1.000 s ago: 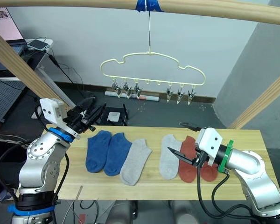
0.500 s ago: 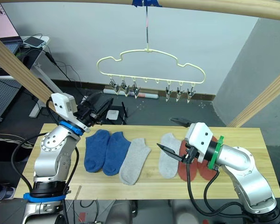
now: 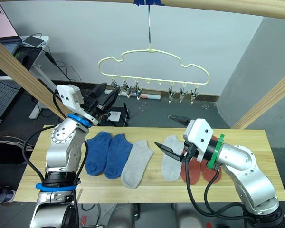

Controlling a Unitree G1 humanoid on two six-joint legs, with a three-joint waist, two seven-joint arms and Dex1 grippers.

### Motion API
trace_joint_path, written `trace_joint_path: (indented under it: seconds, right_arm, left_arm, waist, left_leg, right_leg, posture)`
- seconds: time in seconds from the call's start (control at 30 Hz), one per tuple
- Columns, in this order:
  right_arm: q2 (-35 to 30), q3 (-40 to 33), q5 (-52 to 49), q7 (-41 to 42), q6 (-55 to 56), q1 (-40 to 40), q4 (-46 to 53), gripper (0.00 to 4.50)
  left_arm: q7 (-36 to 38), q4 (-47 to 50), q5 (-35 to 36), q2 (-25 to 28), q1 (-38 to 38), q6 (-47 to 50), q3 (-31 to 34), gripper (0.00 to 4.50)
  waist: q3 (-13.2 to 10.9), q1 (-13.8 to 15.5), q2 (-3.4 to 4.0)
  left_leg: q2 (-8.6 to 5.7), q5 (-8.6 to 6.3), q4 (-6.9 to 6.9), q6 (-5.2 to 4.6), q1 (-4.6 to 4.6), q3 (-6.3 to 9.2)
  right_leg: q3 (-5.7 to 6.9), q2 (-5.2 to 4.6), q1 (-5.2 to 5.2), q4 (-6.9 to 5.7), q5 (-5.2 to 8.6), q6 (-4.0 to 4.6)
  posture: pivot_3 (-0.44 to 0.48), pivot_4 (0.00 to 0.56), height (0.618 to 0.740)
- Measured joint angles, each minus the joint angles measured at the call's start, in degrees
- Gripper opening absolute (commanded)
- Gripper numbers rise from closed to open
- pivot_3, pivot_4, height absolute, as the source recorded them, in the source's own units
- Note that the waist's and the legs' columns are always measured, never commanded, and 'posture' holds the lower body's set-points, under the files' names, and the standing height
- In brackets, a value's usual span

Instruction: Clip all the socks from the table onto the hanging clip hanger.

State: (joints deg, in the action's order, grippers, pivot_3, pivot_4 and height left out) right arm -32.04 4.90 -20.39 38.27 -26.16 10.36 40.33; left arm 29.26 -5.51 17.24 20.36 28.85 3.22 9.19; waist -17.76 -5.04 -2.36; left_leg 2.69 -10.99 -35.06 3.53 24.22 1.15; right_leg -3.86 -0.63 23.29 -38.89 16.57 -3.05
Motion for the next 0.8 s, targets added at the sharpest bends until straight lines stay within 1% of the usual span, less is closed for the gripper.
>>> trace_joint_path:
  seconds: [0.13, 0.53, 0.63, 0.8]
  right_arm:
    - [0.0, 0.0, 0.0, -0.2, -0.1, 0.2, 0.0, 4.5]
    - [0.4, 0.0, 0.0, -0.7, -0.1, 0.5, 0.0, 4.5]
    - [0.4, 0.0, 0.0, -0.8, -0.1, 0.5, 0.0, 4.5]
    - [0.3, 0.0, 0.1, -0.7, 0.2, 0.1, 0.0, 4.5]
  left_arm:
    - [1.0, -1.2, 0.4, 0.0, 1.8, 0.0, 0.0, 2.36]
    - [1.2, -1.7, 0.2, 0.0, 2.0, -0.3, 0.0, 2.36]
    - [0.6, -0.5, -0.1, 0.0, 0.9, -1.5, 0.0, 2.36]
    - [-0.6, 3.3, -0.2, 0.0, -3.0, -1.2, 0.1, 2.36]
  waist:
    - [-0.1, -0.1, -0.01]
    - [-0.1, -0.1, -0.01]
    - [-0.1, -0.1, -0.01]
    - [-0.1, -0.1, -0.01]
  left_leg:
    - [0.0, 0.0, 0.0, 0.0, 0.02, 0.01]
    - [0.0, 0.0, 0.0, 0.0, 0.06, 0.08]
    - [0.01, 0.0, 0.0, 0.0, 0.07, 0.07]
    - [0.01, 0.0, 0.0, 0.01, 0.11, 0.11]
  right_leg:
    - [0.02, 0.0, 0.0, 0.01, 0.0, 0.0]
    - [0.09, 0.0, 0.01, 0.02, 0.0, 0.0]
    - [0.07, 0.0, 0.02, 0.03, 0.0, 0.0]
    - [0.11, 0.0, 0.04, 0.03, 0.0, 0.0]
  posture:
    - [-0.216, 0.341, 0.732]
    - [-0.224, 0.333, 0.732]
    - [-0.224, 0.332, 0.732]
    - [-0.225, 0.331, 0.732]
